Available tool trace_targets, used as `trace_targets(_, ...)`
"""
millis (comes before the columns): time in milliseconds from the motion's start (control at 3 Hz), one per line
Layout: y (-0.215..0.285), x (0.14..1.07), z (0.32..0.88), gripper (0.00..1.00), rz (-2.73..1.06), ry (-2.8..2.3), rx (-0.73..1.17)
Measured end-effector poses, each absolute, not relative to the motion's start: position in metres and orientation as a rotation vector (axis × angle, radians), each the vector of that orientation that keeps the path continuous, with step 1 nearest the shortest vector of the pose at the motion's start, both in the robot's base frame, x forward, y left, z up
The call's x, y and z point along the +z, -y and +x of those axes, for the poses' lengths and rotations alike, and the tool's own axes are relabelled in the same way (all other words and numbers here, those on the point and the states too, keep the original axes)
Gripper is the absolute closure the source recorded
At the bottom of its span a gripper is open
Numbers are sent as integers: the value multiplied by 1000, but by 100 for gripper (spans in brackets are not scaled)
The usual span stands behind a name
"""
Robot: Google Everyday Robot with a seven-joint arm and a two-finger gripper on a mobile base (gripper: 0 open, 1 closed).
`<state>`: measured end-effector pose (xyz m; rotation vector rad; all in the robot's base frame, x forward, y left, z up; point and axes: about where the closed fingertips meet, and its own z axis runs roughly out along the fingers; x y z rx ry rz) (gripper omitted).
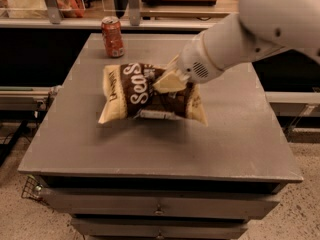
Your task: Pick brown chip bag
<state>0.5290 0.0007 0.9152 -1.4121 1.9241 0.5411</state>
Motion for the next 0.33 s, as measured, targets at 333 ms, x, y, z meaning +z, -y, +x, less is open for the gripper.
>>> trace_targets(333,40,967,536,100,-1267,-1892,667)
